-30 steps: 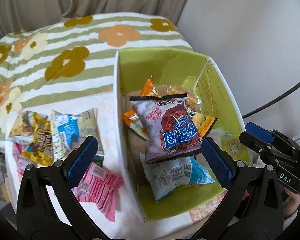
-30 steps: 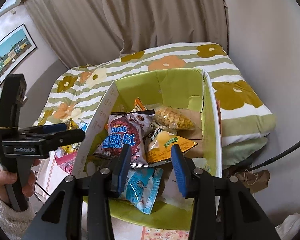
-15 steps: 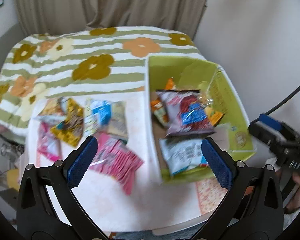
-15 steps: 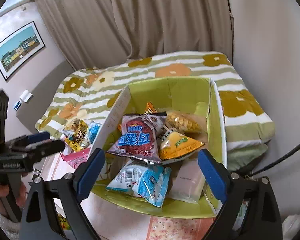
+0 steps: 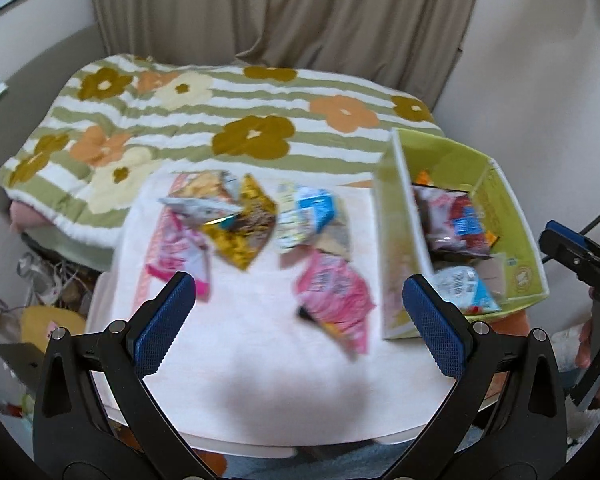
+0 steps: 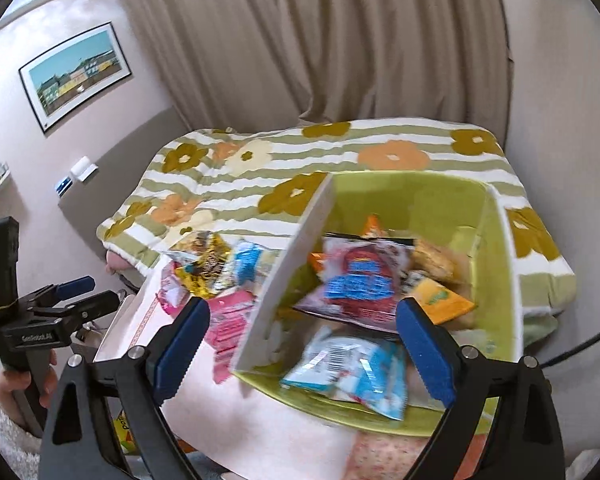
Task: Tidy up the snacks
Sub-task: 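Move both tools back over the remaining snacks on the table, then grasp the pink-white bag with the left tool while the right tool grasps the pink striped bag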
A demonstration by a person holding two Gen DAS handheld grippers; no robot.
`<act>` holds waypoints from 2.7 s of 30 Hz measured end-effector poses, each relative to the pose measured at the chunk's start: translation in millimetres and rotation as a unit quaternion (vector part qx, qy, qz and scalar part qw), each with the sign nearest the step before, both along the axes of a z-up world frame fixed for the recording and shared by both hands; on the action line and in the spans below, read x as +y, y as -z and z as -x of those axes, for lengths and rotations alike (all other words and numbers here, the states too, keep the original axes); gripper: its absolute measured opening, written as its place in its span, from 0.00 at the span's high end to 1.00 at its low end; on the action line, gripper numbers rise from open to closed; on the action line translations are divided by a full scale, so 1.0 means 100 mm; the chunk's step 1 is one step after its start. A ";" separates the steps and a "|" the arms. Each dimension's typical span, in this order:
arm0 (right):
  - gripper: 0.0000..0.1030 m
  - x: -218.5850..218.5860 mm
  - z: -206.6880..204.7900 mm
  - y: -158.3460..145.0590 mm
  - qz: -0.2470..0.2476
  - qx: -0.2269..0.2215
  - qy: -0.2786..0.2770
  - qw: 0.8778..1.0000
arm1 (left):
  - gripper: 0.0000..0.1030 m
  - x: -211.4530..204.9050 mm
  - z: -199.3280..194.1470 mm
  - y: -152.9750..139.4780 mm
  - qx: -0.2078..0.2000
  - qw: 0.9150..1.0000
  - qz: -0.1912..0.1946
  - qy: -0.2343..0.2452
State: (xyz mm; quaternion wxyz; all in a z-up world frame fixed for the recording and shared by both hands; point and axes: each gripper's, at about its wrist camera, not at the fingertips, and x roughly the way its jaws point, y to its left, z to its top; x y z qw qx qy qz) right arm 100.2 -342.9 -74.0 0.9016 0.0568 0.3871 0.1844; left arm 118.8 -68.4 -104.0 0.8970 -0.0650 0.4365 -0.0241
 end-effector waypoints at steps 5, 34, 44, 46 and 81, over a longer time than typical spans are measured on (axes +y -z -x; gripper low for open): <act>0.10 0.56 -0.05 0.05 0.003 0.004 -0.001 1.000 | 0.00 0.55 -0.06 0.11 0.019 1.000 0.006 0.005; 0.10 2.04 -0.18 1.27 0.157 0.089 0.149 0.972 | 0.08 1.58 -1.39 1.78 0.176 0.974 0.075 0.118; 0.10 2.05 -0.30 1.54 0.192 0.079 0.159 0.965 | 0.18 1.46 -1.54 1.95 0.184 0.973 0.035 0.135; 0.10 2.06 -0.32 1.55 0.193 0.078 0.159 0.965 | 0.25 1.42 -1.54 1.94 0.184 0.973 0.013 0.136; 0.38 1.93 -0.45 1.55 0.178 0.091 0.155 0.967 | 0.52 1.46 -1.07 1.50 0.159 0.975 0.040 0.153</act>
